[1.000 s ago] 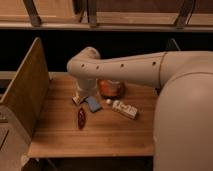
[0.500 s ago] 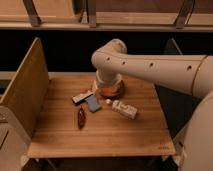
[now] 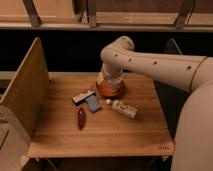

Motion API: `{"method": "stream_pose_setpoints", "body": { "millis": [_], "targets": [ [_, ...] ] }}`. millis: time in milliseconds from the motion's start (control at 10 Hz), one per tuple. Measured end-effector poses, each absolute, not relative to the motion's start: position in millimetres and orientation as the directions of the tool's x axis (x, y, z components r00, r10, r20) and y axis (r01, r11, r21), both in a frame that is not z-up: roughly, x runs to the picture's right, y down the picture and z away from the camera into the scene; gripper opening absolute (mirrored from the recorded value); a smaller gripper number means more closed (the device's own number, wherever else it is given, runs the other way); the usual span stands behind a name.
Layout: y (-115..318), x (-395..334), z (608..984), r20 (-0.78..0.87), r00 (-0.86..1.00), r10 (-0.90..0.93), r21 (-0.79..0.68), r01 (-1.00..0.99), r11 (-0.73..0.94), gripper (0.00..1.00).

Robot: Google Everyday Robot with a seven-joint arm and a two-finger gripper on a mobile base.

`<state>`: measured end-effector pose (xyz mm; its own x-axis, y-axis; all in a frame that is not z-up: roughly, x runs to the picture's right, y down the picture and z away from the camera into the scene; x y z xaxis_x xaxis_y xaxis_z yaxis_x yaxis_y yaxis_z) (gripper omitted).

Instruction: Pick up the ceramic cup

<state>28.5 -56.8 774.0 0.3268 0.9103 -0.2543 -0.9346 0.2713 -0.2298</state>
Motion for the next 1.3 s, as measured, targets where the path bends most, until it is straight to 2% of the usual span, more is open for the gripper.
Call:
{"method": "stream_pose_setpoints", "body": {
  "millis": [200,500,1300],
  "targets": [
    [-67,39,806,-0.222,0.368,0.903,-0.29,-0.909,0.299,0.65],
    [-57,24,843,-0.234,0.427,0.874,-0.383,-0.866,0.321,0.65],
    [-42,25,891,-0.302,0.51,0.805,-0.474,-0.813,0.338,0.65]
  ]
}}
